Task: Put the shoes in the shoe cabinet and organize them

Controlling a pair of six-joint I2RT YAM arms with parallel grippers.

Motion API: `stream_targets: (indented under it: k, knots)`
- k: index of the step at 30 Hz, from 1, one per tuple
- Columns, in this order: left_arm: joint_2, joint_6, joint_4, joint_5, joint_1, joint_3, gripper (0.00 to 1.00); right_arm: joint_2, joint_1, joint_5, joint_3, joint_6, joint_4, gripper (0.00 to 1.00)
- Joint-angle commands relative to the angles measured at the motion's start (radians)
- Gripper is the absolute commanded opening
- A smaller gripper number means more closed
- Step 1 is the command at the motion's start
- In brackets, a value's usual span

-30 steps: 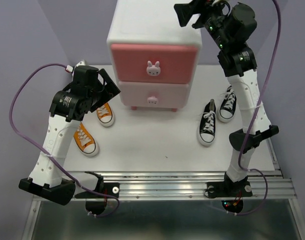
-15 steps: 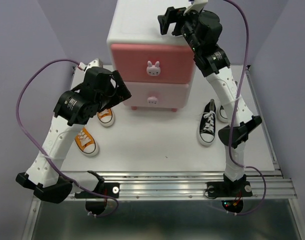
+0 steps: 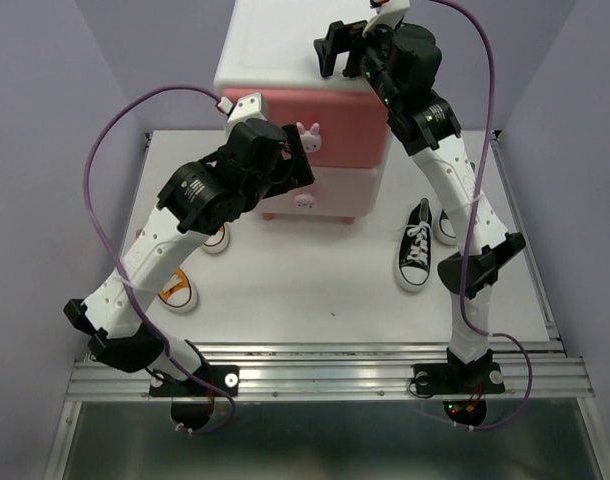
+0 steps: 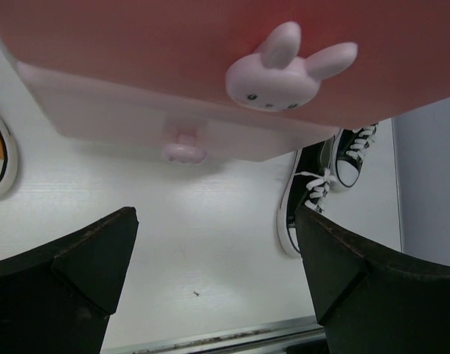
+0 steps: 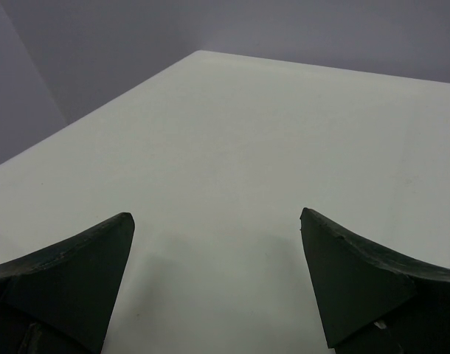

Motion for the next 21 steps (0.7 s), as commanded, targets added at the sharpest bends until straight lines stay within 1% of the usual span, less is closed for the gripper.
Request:
stream_targets:
  k: [1,2,6,11,14,17,21]
  knots:
    - [0.051,0.072,0.129,-0.092,-0.018,0.094,0.99,0.011,0.007,0.046,-0.075,0.088,-0.268,1.00]
    - [0.073,0.086,0.149,-0.098,-0.018,0.117,0.99,0.008,0.007,0.036,-0.078,0.091,-0.271,1.00]
    - [0.117,0.178,0.287,-0.118,-0.018,0.113,0.99,0.012,0.007,0.002,-0.087,0.108,-0.283,1.00]
    - [0.196,0.158,0.285,-0.126,0.003,0.163,0.99,0.017,0.007,-0.046,-0.087,0.120,-0.288,1.00]
    - [0.195,0.141,0.314,-0.134,0.020,0.140,0.99,0.009,0.007,-0.058,-0.098,0.117,-0.285,1.00]
    - [0.180,0.156,0.388,-0.121,0.028,0.091,0.99,0.003,0.007,-0.063,-0.121,0.112,-0.291,1.00]
    - [0.196,0.170,0.397,-0.123,0.046,0.094,0.99,-0.001,0.007,-0.062,-0.127,0.108,-0.314,1.00]
